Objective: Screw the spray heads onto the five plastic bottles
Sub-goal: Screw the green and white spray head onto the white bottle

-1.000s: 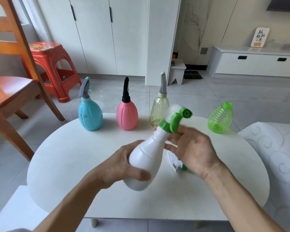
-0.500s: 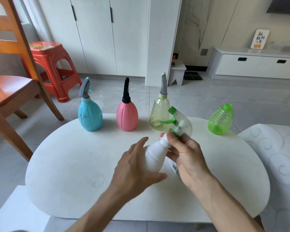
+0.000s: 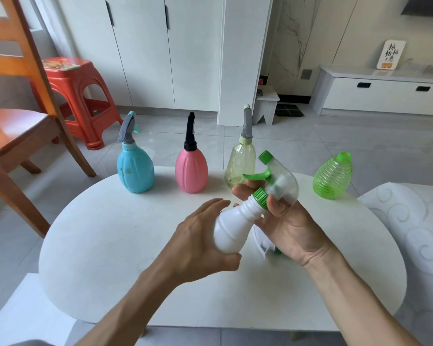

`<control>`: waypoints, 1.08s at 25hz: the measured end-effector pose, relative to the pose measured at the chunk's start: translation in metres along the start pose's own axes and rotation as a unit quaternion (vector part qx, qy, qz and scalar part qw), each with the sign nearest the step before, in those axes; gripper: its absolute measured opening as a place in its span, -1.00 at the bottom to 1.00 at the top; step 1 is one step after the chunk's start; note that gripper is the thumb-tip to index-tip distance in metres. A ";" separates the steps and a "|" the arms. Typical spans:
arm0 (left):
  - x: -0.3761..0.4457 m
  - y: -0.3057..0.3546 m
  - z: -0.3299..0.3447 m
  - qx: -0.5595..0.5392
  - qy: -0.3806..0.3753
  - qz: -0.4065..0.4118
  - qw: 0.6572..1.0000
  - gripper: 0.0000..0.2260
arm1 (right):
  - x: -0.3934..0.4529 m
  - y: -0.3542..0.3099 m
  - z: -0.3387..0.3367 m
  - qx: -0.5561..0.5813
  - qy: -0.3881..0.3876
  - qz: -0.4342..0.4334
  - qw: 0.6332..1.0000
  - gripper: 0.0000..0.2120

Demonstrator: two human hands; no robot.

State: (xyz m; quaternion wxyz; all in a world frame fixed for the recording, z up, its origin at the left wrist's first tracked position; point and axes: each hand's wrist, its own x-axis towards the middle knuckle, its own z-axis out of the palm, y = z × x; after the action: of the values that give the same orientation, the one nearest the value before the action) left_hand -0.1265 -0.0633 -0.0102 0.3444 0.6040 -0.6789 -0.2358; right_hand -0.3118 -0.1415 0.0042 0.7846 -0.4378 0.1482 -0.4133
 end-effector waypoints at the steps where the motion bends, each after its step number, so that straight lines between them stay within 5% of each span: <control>1: 0.000 0.001 -0.003 -0.035 -0.020 0.003 0.999 -0.31 | -0.001 -0.002 0.000 0.001 -0.014 0.002 1.000 -0.38; 4: -0.003 0.002 -0.006 -0.119 -0.061 -0.013 0.991 -0.40 | -0.002 -0.008 0.007 -0.006 -0.046 -0.016 0.999 -0.46; 9: -0.008 0.007 0.011 0.054 0.088 -0.029 0.994 -0.50 | -0.001 0.014 0.019 -0.133 0.163 -0.059 0.976 -0.70; 16: 0.003 0.009 -0.005 -0.177 -0.118 -0.067 0.975 -0.57 | -0.002 -0.005 0.011 -0.028 0.017 -0.020 0.999 -0.55; 27: -0.003 0.014 0.002 -0.205 -0.080 -0.091 0.971 -0.58 | -0.003 -0.001 0.031 -0.132 0.134 -0.059 0.980 -0.76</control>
State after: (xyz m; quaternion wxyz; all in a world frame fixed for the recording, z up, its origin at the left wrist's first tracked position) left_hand -0.1370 -0.0581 -0.0017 0.3821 0.5588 -0.5842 -0.4477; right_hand -0.2962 -0.1218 0.0225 0.6673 -0.4864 0.2788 -0.4903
